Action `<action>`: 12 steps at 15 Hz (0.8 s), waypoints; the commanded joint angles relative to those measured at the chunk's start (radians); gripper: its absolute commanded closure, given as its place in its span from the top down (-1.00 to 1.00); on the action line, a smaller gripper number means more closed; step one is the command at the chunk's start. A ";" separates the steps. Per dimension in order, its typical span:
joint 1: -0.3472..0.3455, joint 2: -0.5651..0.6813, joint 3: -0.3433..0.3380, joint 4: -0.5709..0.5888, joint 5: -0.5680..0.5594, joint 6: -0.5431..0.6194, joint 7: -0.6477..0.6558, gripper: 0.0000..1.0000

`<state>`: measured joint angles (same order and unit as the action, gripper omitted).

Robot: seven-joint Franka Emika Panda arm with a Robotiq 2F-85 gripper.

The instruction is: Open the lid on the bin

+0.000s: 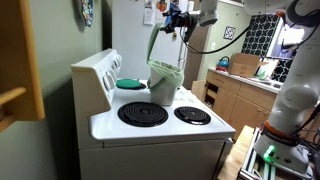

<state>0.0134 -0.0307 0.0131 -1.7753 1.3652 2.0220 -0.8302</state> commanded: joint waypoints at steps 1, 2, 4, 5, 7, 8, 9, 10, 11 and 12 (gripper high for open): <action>0.000 -0.042 0.003 -0.057 -0.085 0.034 0.108 1.00; 0.000 -0.062 0.005 -0.082 -0.138 0.052 0.172 1.00; 0.002 -0.097 0.009 -0.122 -0.241 0.087 0.268 1.00; 0.002 -0.109 0.011 -0.136 -0.291 0.101 0.315 1.00; 0.001 -0.133 0.012 -0.157 -0.358 0.095 0.392 1.00; 0.001 -0.154 0.013 -0.174 -0.400 0.084 0.442 1.00; 0.000 -0.173 0.013 -0.192 -0.438 0.070 0.477 1.00; -0.002 -0.199 0.014 -0.214 -0.488 0.058 0.523 1.00; -0.004 -0.230 0.016 -0.242 -0.539 0.052 0.561 1.00; -0.006 -0.256 0.018 -0.268 -0.592 0.048 0.602 1.00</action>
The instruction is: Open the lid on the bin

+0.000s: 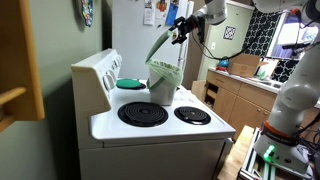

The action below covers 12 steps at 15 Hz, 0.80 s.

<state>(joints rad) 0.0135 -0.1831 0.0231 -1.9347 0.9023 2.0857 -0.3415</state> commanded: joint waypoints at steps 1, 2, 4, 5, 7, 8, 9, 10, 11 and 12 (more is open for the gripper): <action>-0.009 -0.130 0.010 -0.136 -0.186 -0.015 0.152 1.00; -0.008 -0.148 0.008 -0.154 -0.224 -0.025 0.178 1.00; -0.002 -0.174 -0.002 -0.182 -0.273 -0.044 0.207 1.00; 0.005 -0.181 -0.010 -0.191 -0.269 -0.035 0.193 1.00; 0.014 -0.190 -0.022 -0.202 -0.257 -0.032 0.170 1.00; 0.018 -0.194 -0.028 -0.206 -0.245 -0.025 0.149 1.00; 0.022 -0.191 -0.037 -0.208 -0.228 -0.025 0.129 1.00; 0.021 -0.192 -0.041 -0.214 -0.222 -0.022 0.130 1.00; 0.022 -0.191 -0.054 -0.226 -0.205 -0.032 0.121 1.00; 0.020 -0.190 -0.065 -0.248 -0.183 -0.026 0.115 1.00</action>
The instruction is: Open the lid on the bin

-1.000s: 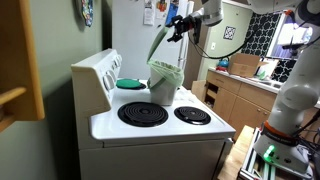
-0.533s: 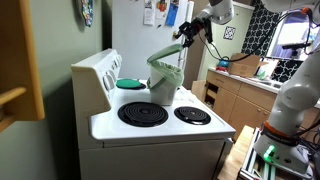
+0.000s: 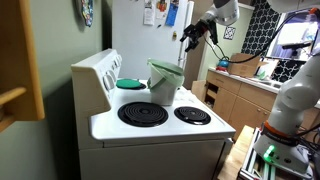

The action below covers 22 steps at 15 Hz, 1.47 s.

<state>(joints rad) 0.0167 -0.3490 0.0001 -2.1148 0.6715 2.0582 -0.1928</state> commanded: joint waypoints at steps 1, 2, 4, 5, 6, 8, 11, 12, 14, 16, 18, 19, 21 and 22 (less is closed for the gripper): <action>0.018 -0.024 -0.061 -0.100 0.094 0.004 -0.055 1.00; 0.024 -0.026 -0.080 -0.131 0.152 0.007 -0.104 1.00; 0.032 -0.034 -0.110 -0.197 0.301 0.023 -0.246 1.00; 0.030 -0.038 -0.121 -0.224 0.363 0.012 -0.323 1.00; 0.024 -0.038 -0.129 -0.247 0.416 -0.001 -0.394 1.00; 0.009 -0.015 -0.141 -0.281 0.479 -0.049 -0.501 1.00; -0.024 0.011 -0.143 -0.327 0.501 -0.099 -0.555 1.00; -0.033 0.017 -0.142 -0.338 0.502 -0.109 -0.564 1.00; -0.050 0.030 -0.146 -0.353 0.508 -0.130 -0.595 1.00; -0.060 0.050 -0.148 -0.355 0.527 -0.151 -0.635 1.00; -0.067 0.072 -0.148 -0.353 0.568 -0.159 -0.678 1.00; -0.069 0.083 -0.148 -0.349 0.597 -0.163 -0.706 1.00; -0.077 0.101 -0.147 -0.344 0.646 -0.171 -0.741 1.00; -0.081 0.110 -0.148 -0.342 0.668 -0.182 -0.753 1.00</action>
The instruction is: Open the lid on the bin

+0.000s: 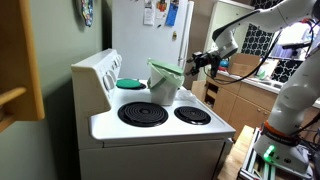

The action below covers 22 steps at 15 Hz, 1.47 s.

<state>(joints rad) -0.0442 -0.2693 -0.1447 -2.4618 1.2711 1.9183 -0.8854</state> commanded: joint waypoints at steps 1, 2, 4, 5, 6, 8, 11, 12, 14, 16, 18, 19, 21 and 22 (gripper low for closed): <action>-0.024 0.038 -0.005 0.007 0.090 -0.057 -0.072 1.00; -0.028 0.046 -0.004 0.008 0.107 -0.069 -0.078 1.00; -0.038 0.062 -0.003 0.012 0.132 -0.101 -0.090 1.00; -0.042 0.069 -0.002 0.014 0.140 -0.114 -0.093 1.00; -0.047 0.077 -0.001 0.016 0.145 -0.124 -0.092 1.00; -0.056 0.093 0.001 0.020 0.149 -0.133 -0.085 1.00; -0.059 0.123 0.005 0.038 0.163 -0.134 -0.084 1.00; -0.058 0.135 0.006 0.046 0.171 -0.135 -0.086 1.00; -0.057 0.154 0.009 0.059 0.185 -0.136 -0.082 1.00; -0.057 0.171 0.012 0.072 0.198 -0.137 -0.075 1.00; -0.058 0.184 0.013 0.079 0.209 -0.139 -0.073 1.00; -0.058 0.190 0.013 0.083 0.214 -0.143 -0.074 1.00; -0.058 0.196 0.013 0.088 0.221 -0.148 -0.074 1.00; -0.058 0.196 0.013 0.090 0.224 -0.152 -0.074 1.00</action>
<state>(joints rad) -0.0898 -0.0912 -0.1367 -2.3830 1.4679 1.7972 -0.9523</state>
